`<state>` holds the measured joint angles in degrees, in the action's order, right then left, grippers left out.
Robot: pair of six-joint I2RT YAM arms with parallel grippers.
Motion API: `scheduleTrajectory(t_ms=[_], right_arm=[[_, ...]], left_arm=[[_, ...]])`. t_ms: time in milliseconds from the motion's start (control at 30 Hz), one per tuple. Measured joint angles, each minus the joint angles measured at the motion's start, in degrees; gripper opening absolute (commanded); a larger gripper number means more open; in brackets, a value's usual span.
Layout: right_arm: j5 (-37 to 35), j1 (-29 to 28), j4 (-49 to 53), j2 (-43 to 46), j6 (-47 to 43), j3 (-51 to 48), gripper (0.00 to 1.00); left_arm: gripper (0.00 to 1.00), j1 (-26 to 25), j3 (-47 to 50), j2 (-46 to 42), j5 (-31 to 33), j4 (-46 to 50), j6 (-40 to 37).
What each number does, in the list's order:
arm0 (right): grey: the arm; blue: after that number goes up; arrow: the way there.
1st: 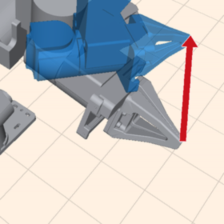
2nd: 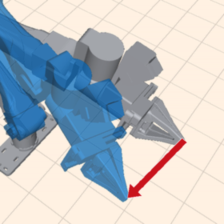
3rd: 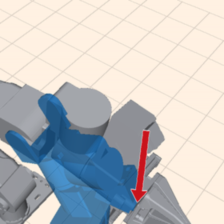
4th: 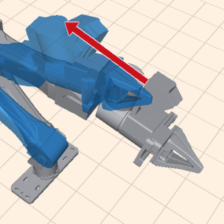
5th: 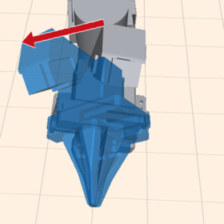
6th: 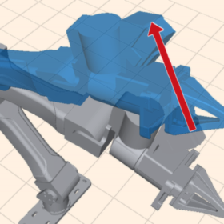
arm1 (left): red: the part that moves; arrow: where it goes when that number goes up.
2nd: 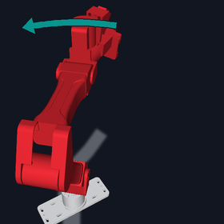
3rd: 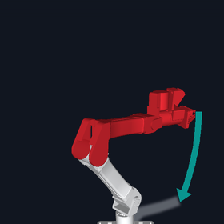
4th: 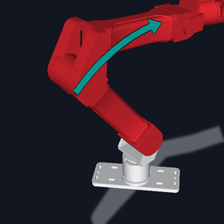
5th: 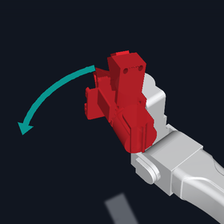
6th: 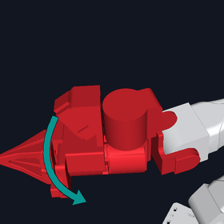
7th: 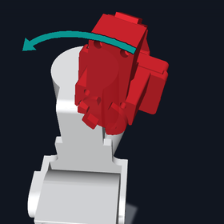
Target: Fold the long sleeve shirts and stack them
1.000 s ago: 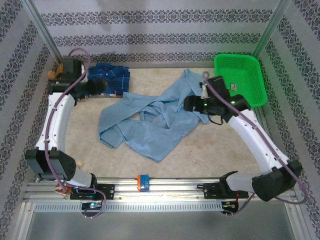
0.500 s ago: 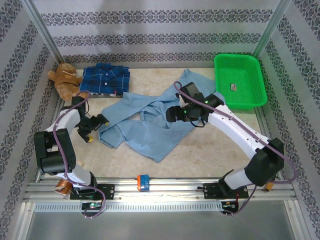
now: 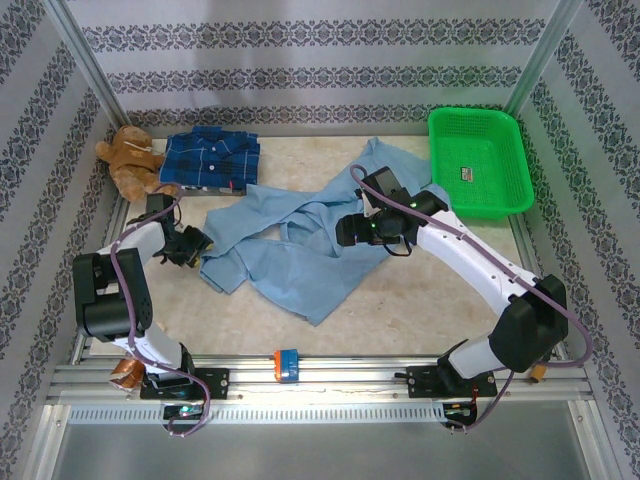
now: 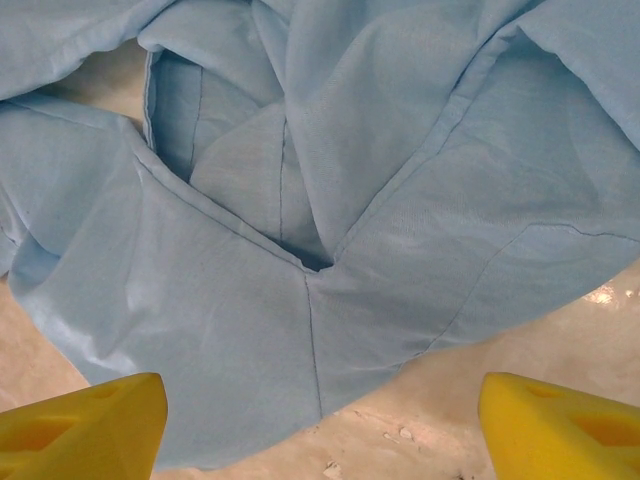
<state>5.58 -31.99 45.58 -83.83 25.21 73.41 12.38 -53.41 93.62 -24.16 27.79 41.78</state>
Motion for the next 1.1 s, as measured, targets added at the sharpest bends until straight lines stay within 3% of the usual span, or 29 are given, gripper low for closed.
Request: scheduleTrajectory(t_ms=[167,400,567,700,867,900,933,967,1033,1067,1100], right_arm=[[0.0,0.02,-0.46,-0.44,0.02,-0.96,0.81],[-0.02,1.09,-0.92,-0.44,0.07,-2.64,0.81],[-0.2,1.88,-0.9,-0.44,0.07,-2.95,0.81],[-0.2,1.92,-0.87,-0.44,0.07,-2.97,0.81],[-0.17,2.27,-0.87,-0.42,0.09,-3.02,0.82],[-0.2,2.4,-1.01,-0.37,0.11,-3.13,0.82],[-0.07,2.54,-1.18,-0.31,0.17,-3.34,0.82],[-0.17,2.64,-1.27,-0.17,0.31,-3.58,0.82],[-0.17,3.06,-1.27,0.15,0.52,-3.98,0.82],[-0.2,3.41,-1.29,0.37,0.52,-4.17,0.83],[-0.22,3.52,-1.27,0.68,0.55,-4.28,0.83]], left_arm=[[0.03,-0.35,-4.61,-0.11,0.61,2.12,-1.66],[0.02,-2.75,-21.81,-8.44,2.73,7.02,-5.6],[0.03,-6.01,-33.05,-7.19,3.65,8.09,-7.41],[0.04,-9.49,-45.94,1.88,3.65,8.7,-8.7],[0.1,-13.51,-77.61,24.87,1.2,5.31,-9.01],[0.16,-14.03,-87.67,31.67,-0.04,4.39,-7.85],[0.5,-14.36,-96.08,37.38,-0.76,3.26,-6.36],[0.7,-14.6,-104.52,43.52,-1.66,0.48,-4.0],[0.83,-14.58,-111.01,50.6,-3.34,-4.85,1.07],[0.97,-14.43,-111.54,52.33,-4.24,-5.42,2.84],[1.0,-14.16,-111.54,53.57,-5.03,-4.33,3.72]])
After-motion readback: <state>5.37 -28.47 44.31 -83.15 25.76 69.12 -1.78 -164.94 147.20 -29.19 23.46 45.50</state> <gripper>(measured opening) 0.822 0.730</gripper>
